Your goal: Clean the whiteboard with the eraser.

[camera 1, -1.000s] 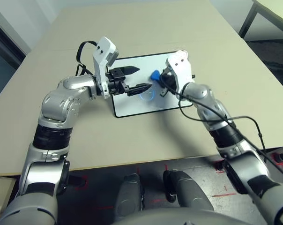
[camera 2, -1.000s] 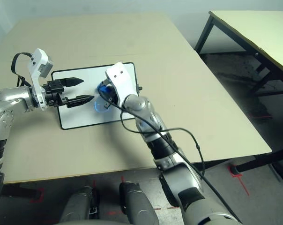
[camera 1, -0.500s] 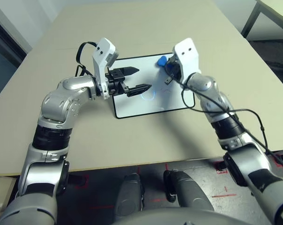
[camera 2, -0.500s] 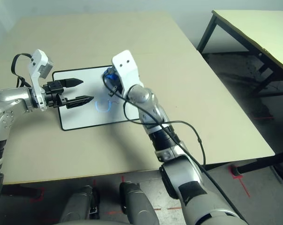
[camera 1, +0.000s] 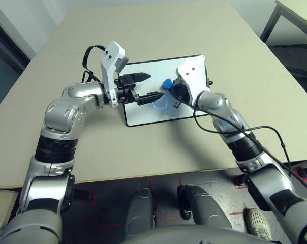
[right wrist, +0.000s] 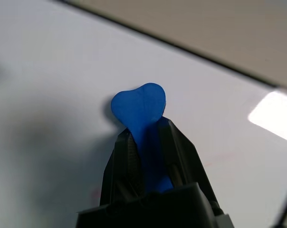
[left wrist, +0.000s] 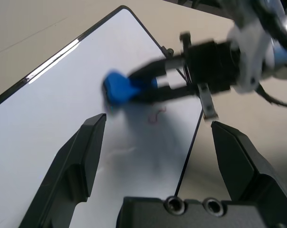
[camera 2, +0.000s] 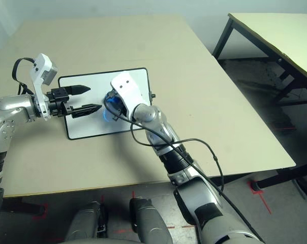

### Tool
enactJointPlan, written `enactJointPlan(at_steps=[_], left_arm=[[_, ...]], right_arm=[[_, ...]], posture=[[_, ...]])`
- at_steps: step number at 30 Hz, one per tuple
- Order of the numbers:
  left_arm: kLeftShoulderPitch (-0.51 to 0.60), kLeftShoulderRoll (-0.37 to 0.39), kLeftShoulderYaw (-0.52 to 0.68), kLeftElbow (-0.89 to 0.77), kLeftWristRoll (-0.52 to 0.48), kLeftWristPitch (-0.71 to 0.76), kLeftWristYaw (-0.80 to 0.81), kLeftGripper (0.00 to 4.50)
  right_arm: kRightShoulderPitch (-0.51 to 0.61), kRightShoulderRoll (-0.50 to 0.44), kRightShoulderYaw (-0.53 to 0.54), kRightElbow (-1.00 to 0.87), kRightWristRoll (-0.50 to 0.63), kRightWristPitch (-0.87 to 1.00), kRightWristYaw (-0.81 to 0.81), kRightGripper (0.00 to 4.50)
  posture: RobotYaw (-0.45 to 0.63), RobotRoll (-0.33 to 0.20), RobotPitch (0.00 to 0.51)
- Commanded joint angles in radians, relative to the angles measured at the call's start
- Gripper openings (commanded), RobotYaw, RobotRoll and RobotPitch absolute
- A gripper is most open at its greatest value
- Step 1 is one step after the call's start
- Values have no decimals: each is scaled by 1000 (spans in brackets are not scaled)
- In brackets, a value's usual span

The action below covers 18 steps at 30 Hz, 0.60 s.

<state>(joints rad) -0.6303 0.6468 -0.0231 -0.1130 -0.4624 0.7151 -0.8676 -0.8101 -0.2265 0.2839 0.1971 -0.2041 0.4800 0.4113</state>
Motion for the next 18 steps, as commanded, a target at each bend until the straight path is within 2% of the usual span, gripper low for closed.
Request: enactJointPlan(at_steps=[1, 6, 12, 18], left_arm=[[3, 1, -18, 3, 13, -3, -7, 4500], [3, 0, -19, 3, 13, -4, -7, 4500], [4, 0, -19, 0, 12, 0, -6, 4500], [3, -1, -18, -2, 10, 3, -3, 4500]], right_arm=[[-5, -3, -24, 29, -9, -4, -30, 617], [46, 3, 25, -7, -4, 18, 25, 617], [121, -12, 129, -89, 1, 84, 166, 617], [116, -14, 122, -84, -12, 91, 169, 617]], posture=[[19, 0, 137], [19, 0, 139], [21, 0, 141], [23, 0, 141]])
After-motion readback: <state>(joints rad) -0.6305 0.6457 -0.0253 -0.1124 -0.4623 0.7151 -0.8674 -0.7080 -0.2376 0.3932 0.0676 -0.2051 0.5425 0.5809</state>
